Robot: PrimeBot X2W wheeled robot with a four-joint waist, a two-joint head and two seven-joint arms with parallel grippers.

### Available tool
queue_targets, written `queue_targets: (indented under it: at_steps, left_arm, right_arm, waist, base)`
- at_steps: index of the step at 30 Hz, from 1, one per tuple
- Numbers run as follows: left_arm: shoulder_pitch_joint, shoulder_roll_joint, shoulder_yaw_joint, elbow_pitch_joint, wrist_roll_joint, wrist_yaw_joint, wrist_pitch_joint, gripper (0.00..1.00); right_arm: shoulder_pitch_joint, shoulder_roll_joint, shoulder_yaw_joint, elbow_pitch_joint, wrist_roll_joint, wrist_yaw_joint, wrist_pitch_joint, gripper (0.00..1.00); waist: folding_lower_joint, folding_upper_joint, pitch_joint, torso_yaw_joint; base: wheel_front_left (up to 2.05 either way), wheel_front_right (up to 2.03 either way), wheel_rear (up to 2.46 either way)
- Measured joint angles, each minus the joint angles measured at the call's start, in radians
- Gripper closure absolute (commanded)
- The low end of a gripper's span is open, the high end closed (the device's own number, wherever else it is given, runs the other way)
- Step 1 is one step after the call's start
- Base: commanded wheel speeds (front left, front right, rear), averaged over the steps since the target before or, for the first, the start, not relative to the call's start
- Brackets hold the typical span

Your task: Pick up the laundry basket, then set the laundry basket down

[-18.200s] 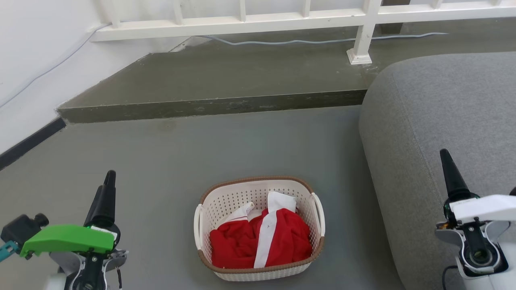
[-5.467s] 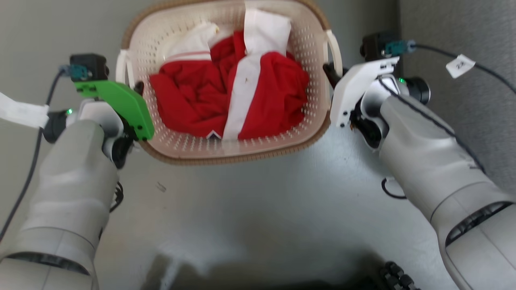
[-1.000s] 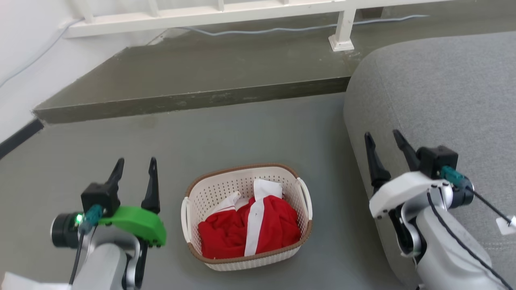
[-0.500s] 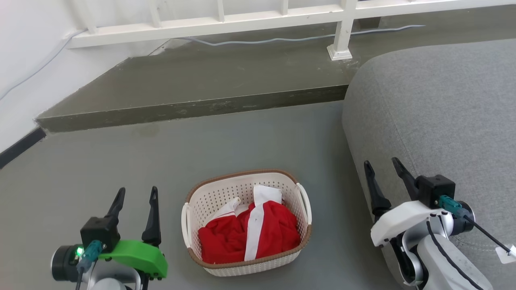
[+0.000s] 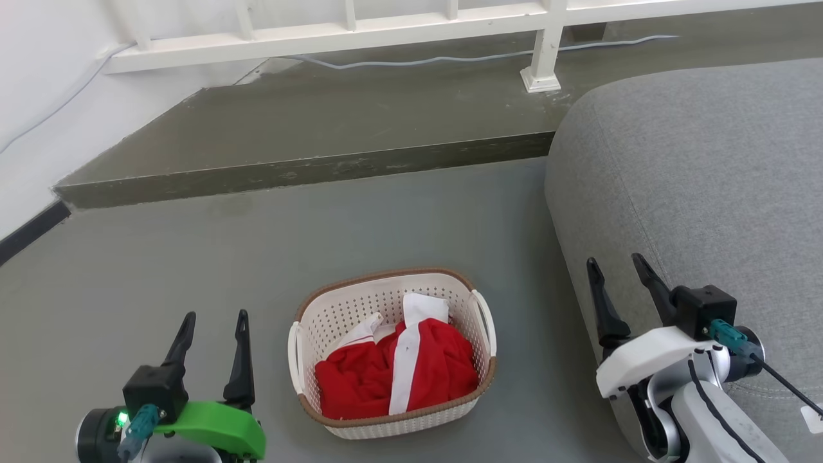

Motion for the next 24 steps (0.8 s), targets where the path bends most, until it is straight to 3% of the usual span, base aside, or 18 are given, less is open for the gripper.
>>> queue_targets:
  at_steps: [22,23,24]
  left_arm:
    - [0.056,-0.014,0.03,-0.062,0.025,0.003,0.002,0.0]
    - [0.058,-0.015,0.03,-0.065,0.025,0.003,0.004,1.0]
    - [0.059,-0.017,0.028,-0.058,0.024,0.003,0.005,1.0]
  right_arm:
    - [0.04,0.0,-0.018,-0.026,-0.015,-0.007,0.0,0.0]
    - [0.04,0.0,-0.018,-0.026,-0.016,-0.007,0.0,1.0]
    - [0.041,0.002,-0.017,-0.02,-0.015,-0.007,0.0,1.0]
  waist:
    - [0.0,0.0,-0.006,0.004]
    - [0.0,0.0,-0.006,0.005]
    - [0.0,0.0,-0.006,0.005]
  base:
    - [0.0,0.0,0.0]
    - [0.0,0.0,0.0]
    - [0.0,0.0,0.0]
